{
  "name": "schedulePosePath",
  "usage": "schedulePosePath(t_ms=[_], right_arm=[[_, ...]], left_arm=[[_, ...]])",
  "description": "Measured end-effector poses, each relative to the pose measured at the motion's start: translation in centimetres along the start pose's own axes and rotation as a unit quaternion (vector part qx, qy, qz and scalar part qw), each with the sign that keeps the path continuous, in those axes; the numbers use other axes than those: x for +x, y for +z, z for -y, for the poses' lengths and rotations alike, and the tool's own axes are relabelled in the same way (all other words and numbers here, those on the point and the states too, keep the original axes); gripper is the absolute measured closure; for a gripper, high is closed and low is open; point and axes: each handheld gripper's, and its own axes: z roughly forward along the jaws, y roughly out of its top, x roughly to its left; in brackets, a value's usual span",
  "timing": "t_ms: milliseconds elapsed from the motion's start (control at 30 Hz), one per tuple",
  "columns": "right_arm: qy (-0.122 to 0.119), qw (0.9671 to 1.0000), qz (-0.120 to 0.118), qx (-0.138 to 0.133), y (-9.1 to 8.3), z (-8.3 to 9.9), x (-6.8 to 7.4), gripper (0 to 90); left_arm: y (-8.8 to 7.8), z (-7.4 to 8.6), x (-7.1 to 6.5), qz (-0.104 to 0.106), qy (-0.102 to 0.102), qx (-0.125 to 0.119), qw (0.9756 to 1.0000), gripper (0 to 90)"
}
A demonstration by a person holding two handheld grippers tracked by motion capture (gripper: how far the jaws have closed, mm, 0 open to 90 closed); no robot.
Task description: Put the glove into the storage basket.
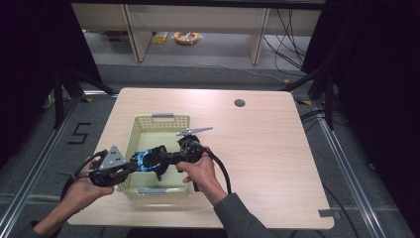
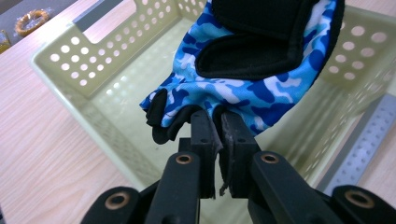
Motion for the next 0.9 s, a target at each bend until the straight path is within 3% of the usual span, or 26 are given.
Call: schedulePosePath(t_ms=[33,67,100,133,167,200,233,300,333,367,400,433,467,500,533,633,733,833,900], right_arm=[[-0.005,1.0000,-0.008,0.000,0.2,-0.1,0.0,86.5],[-0.008,0.9999,-0.006,-0.003,0.4,-0.1,0.0,86.4],[-0.003,1.0000,-0.008,-0.001,0.5,-0.1,0.2,86.4],[-0.004,1.0000,-0.007,-0.002,0.6,-0.2,0.3,86.4],[-0.006,0.9999,-0.008,-0.002,0.8,-0.2,0.3,86.5],[-0.001,0.9999,-0.014,0.000,0.9,-0.2,0.5,86.4],[-0.004,0.9999,-0.012,-0.004,1.1,-0.2,0.5,86.4],[0.001,0.9997,-0.025,-0.005,1.4,-0.2,0.6,86.4],[-0.001,0.9999,-0.016,-0.006,1.5,-0.2,0.7,86.4],[0.003,0.9997,-0.022,-0.003,1.5,-0.2,0.8,86.4],[-0.003,0.9997,-0.022,-0.005,1.7,-0.1,0.7,86.4],[0.005,0.9995,-0.029,-0.003,1.8,0.0,0.7,86.4],[0.007,0.9996,-0.028,-0.003,1.8,0.1,0.7,86.4],[0.001,0.9998,-0.021,-0.005,1.9,0.2,0.5,86.4],[0.013,0.9998,-0.016,0.003,1.7,0.3,0.6,86.4],[0.003,0.9999,-0.011,0.004,1.5,0.8,0.0,86.3],[0.005,0.9997,0.019,0.011,1.0,1.4,-0.3,86.2],[0.000,0.9992,0.035,0.022,0.6,2.0,-0.8,86.1],[0.003,0.9983,0.052,0.028,0.4,2.3,-0.9,86.0]], left_arm=[[-0.2,0.1,-0.1,0.001,-0.014,0.013,0.9998,83.8],[-0.2,0.1,0.2,-0.002,0.005,0.006,1.0000,83.8],[-0.2,0.3,0.1,-0.003,-0.006,0.001,1.0000,83.8],[-0.4,0.4,0.1,-0.001,-0.014,0.013,0.9998,83.8],[-0.5,0.4,0.4,-0.005,0.002,0.007,1.0000,83.7],[-0.5,0.5,0.3,-0.005,-0.006,0.006,1.0000,83.7],[-0.6,0.6,0.5,-0.004,0.002,0.009,1.0000,83.7],[-0.9,0.8,0.3,-0.008,-0.018,0.017,0.9997,83.6],[-0.8,0.9,0.6,-0.005,-0.001,0.010,0.9999,83.6],[-0.8,0.9,0.7,-0.007,0.000,0.009,0.9999,83.5],[-1.0,1.1,0.4,-0.007,-0.019,0.017,0.9997,83.5],[-0.8,1.0,0.6,-0.007,-0.007,0.009,0.9999,83.3],[-0.7,1.1,0.5,-0.007,-0.012,0.009,0.9999,83.3],[-0.6,1.0,0.5,-0.006,0.001,0.015,0.9999,83.2],[-0.3,1.1,0.3,-0.002,-0.004,0.012,0.9999,83.2],[0.5,1.1,-0.1,0.004,-0.002,0.015,0.9999,82.4],[1.4,0.8,-0.7,0.011,0.002,0.018,0.9998,81.4],[1.9,0.4,-1.0,0.022,0.019,0.032,0.9991,77.5],[2.4,0.2,-1.3,0.025,0.017,0.030,0.9991,74.4]])
